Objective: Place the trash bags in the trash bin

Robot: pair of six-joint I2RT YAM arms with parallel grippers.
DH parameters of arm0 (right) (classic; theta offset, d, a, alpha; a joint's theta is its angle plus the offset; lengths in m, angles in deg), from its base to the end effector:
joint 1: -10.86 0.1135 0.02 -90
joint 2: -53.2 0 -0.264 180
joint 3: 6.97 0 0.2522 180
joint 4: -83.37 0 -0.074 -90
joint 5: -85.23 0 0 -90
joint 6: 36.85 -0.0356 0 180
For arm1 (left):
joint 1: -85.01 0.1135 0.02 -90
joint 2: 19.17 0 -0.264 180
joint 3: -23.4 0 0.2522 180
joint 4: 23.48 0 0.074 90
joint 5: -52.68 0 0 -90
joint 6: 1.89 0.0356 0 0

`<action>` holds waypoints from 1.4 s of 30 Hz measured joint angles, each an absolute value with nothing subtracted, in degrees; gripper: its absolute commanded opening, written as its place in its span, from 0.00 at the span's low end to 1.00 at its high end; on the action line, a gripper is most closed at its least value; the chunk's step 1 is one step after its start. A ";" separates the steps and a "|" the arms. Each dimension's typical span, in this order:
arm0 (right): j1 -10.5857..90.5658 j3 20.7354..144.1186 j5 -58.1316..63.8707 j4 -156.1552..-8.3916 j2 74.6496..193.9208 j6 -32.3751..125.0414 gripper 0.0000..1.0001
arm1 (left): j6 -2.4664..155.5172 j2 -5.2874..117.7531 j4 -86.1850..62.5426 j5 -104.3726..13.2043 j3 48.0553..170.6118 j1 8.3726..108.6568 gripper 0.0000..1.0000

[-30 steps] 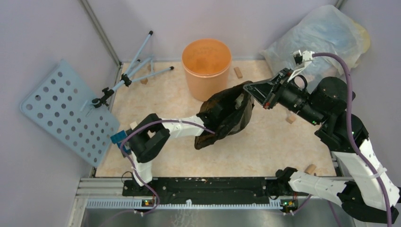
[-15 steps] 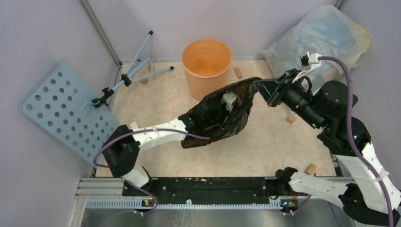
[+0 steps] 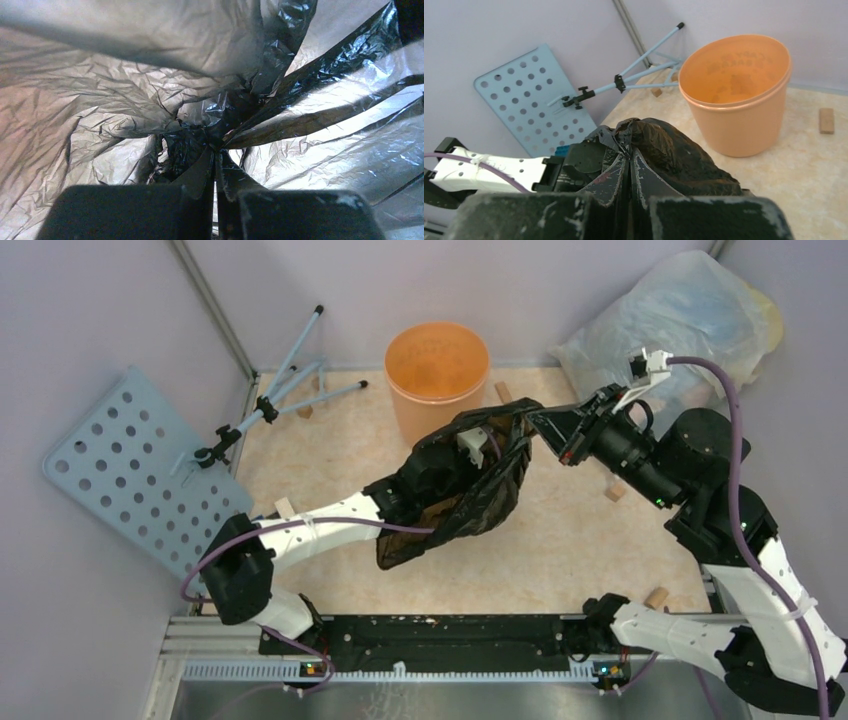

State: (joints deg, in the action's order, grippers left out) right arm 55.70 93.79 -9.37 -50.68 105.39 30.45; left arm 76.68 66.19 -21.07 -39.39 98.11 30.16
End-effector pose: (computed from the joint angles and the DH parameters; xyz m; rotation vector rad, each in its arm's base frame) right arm 0.0973 0.0928 0.5162 -0.2396 1.5729 0.8719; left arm 0.2023 -0.2896 0.3053 0.7214 1.7389 -0.8462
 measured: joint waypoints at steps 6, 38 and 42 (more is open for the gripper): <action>55.70 93.79 -6.86 -52.04 106.94 29.47 0.00 | 76.25 66.50 -23.87 -40.11 98.07 30.16 0.12; 55.59 93.36 -2.88 -54.03 110.55 25.66 0.00 | 72.44 87.72 -42.36 -48.00 105.13 30.47 0.02; 55.59 93.71 -5.83 -52.56 110.11 27.00 0.00 | 74.72 87.72 -43.28 -47.78 103.10 29.86 0.04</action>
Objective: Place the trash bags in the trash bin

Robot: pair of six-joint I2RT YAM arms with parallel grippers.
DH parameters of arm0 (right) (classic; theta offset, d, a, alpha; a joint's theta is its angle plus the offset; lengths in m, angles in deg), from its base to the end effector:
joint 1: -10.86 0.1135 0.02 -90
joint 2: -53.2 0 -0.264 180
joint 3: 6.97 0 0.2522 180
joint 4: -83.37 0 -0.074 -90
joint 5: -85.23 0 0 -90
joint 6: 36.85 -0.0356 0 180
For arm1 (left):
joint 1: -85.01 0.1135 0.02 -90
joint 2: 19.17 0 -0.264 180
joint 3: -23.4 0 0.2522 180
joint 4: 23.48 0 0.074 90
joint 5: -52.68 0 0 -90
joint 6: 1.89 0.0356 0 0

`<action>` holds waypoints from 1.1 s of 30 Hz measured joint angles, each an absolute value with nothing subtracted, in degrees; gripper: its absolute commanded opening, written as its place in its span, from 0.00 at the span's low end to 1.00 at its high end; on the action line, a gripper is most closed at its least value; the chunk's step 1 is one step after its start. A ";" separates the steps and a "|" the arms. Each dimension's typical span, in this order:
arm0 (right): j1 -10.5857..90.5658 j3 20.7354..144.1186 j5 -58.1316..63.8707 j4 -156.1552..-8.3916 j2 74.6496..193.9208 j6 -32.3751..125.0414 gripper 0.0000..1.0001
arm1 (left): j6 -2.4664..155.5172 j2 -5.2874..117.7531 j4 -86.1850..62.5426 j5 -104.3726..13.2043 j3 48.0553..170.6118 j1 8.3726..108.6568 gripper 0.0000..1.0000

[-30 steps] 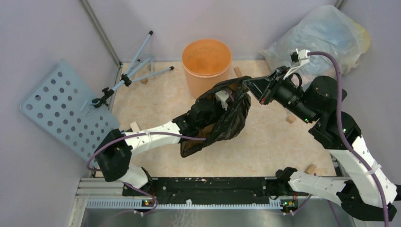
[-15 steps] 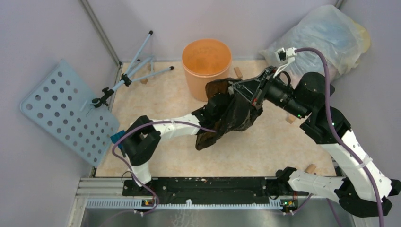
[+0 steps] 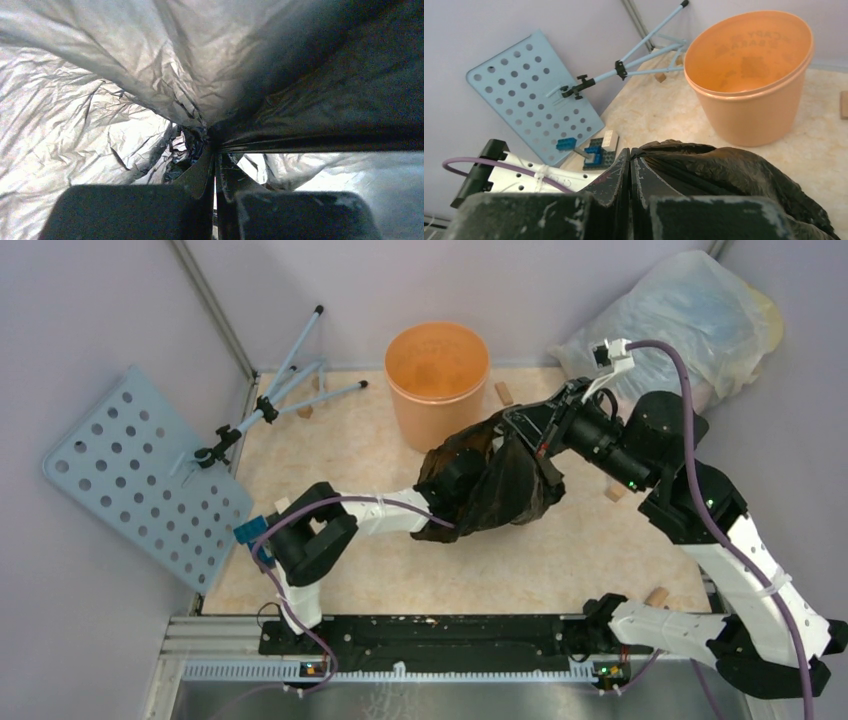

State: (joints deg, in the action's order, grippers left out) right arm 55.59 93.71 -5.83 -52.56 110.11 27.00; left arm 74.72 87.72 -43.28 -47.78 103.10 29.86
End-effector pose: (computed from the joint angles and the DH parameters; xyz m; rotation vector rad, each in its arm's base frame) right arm 0.1195 0.1175 0.5086 -0.2526 1.6389 0.9440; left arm 0.2399 -0.3559 0.2369 0.7792 1.6352 -1.0299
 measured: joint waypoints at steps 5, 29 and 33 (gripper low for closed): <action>55.59 97.75 -7.80 -51.30 111.01 28.33 0.00 | 77.49 87.72 -43.45 -46.62 102.35 28.94 0.13; 55.59 101.93 -7.01 -51.12 112.54 28.33 0.00 | 80.68 90.84 -45.22 -55.02 106.09 28.28 0.01; 55.57 106.21 -7.32 -48.59 115.27 29.09 0.00 | 80.60 91.11 -43.04 -54.51 107.20 28.37 0.05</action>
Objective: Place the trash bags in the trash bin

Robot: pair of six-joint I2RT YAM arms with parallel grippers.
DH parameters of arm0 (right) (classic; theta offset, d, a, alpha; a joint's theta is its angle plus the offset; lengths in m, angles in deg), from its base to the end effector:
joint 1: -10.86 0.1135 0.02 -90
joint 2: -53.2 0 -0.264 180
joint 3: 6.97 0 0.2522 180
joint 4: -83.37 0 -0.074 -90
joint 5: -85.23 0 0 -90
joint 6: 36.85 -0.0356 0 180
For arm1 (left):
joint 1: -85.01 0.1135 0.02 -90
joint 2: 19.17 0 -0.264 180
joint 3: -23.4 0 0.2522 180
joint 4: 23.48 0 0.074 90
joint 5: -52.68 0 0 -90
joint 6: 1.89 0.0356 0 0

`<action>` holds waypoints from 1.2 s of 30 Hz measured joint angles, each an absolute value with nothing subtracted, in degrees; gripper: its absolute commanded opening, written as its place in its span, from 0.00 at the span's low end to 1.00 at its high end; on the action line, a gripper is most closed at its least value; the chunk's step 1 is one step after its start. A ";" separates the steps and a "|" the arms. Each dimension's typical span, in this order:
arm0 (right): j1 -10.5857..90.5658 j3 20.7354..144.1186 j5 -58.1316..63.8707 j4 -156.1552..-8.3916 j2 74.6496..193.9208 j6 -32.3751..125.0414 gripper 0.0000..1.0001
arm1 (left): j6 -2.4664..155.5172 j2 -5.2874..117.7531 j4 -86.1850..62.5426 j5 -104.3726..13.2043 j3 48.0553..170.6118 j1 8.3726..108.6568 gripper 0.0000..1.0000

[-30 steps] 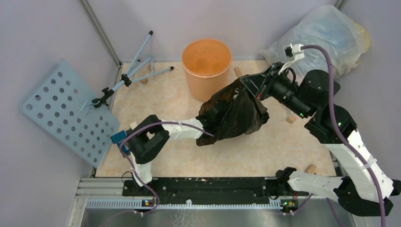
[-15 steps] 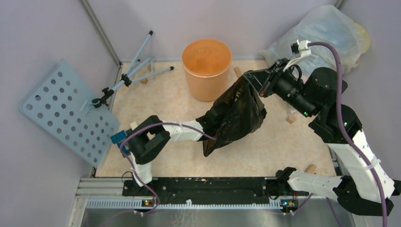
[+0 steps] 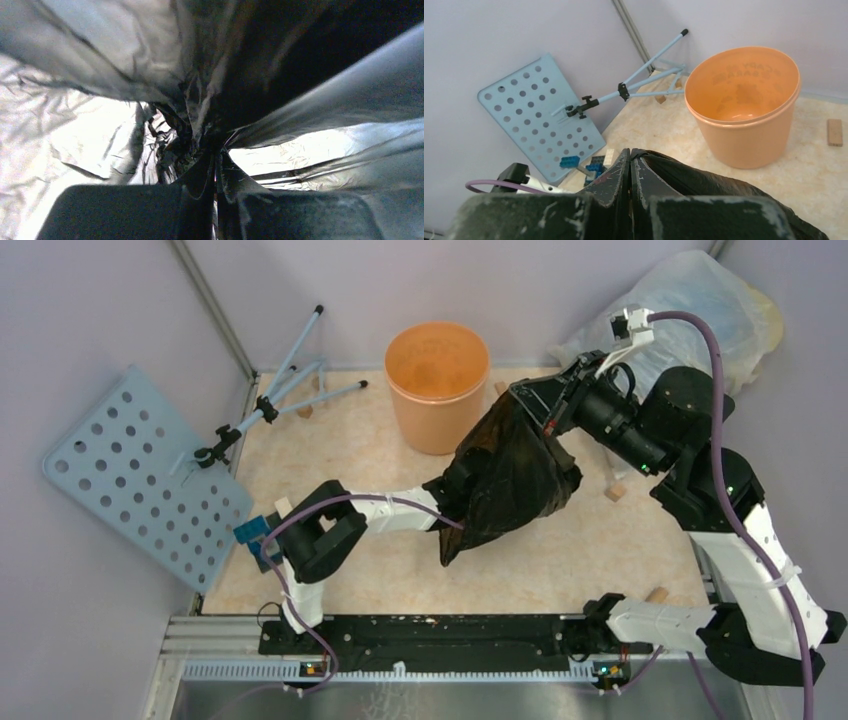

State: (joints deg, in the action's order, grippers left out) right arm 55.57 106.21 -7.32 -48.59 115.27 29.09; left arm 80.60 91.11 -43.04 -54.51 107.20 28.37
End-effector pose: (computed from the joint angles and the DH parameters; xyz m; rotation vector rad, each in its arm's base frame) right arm 0.1177 0.1143 0.5489 -0.2482 1.5704 0.9179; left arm 0.2356 -0.3770 0.2357 0.9637 1.5307 -1.0731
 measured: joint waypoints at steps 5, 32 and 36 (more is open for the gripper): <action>55.57 106.34 -9.22 -46.62 115.46 30.08 0.00 | 80.68 90.60 -38.54 -52.79 104.84 28.33 0.07; 55.64 88.94 -12.52 -59.97 103.75 29.07 0.00 | 79.15 74.76 -9.62 -42.21 104.45 29.66 0.48; 55.64 88.94 -13.48 -60.61 103.27 29.20 0.00 | 75.90 69.75 -10.52 -43.91 102.09 32.07 0.58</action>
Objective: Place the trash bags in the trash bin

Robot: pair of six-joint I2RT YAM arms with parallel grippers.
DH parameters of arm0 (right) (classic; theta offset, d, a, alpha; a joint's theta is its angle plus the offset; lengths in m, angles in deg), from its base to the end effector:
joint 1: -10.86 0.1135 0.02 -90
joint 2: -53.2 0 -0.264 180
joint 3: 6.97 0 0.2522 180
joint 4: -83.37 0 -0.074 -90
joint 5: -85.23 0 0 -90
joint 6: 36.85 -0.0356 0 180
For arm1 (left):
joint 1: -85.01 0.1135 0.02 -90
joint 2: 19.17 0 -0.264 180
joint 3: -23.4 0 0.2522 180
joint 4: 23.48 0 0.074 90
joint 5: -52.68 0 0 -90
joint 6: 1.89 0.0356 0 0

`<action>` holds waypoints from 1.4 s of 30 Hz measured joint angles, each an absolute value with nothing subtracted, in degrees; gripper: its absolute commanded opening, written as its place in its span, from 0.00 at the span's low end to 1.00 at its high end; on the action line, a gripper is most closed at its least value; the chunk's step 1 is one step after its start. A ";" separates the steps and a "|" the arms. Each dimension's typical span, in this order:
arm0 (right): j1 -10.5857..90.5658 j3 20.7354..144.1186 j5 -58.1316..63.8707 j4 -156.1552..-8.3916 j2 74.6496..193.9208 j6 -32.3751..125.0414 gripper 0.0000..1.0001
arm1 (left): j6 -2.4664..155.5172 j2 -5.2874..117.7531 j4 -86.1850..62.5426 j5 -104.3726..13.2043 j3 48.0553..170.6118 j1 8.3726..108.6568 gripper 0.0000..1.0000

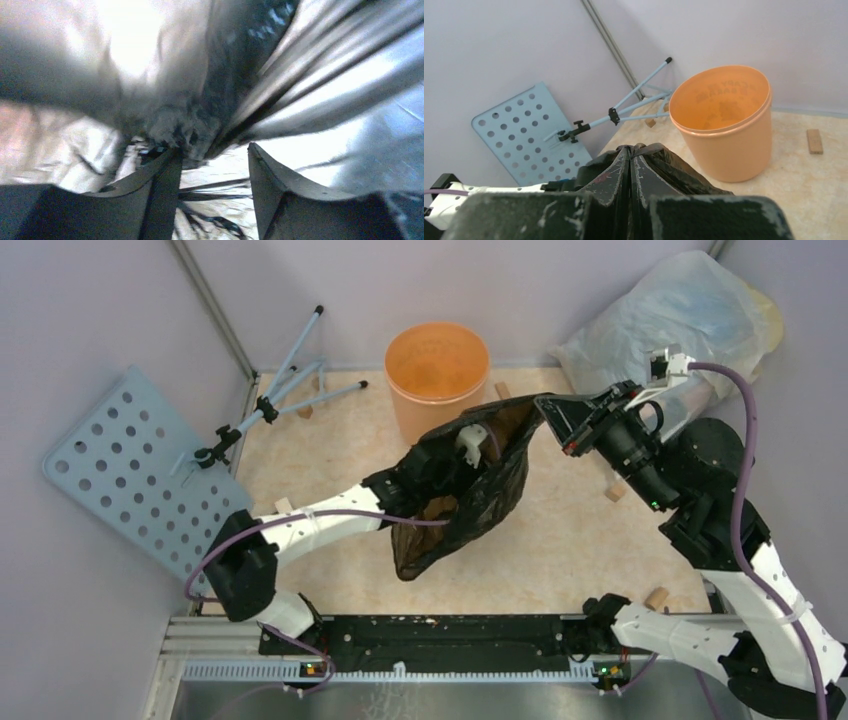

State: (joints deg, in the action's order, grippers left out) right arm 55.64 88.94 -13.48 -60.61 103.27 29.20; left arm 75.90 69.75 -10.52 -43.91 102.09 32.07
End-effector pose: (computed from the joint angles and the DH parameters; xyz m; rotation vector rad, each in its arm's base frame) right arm 0.0988 0.0904 0.5155 -0.1335 1.4544 0.8839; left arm 0.2159 -0.2927 0.2896 0.7950 1.9156 -0.8364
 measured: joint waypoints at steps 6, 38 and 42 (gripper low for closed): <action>55.64 88.51 -16.41 -60.80 102.48 30.69 0.00 | 72.88 61.42 -11.74 -45.49 95.45 33.53 0.62; 55.64 81.82 -23.08 -66.03 112.14 39.26 0.00 | 72.09 39.37 13.35 -52.96 100.04 33.22 0.82; 55.64 81.05 -23.62 -66.47 111.31 39.74 0.00 | 69.47 31.33 16.52 -47.78 100.39 33.22 0.85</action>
State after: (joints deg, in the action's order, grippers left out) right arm 55.64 81.05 -23.62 -66.47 111.31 39.74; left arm 69.47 31.33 16.52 -47.78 100.39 33.22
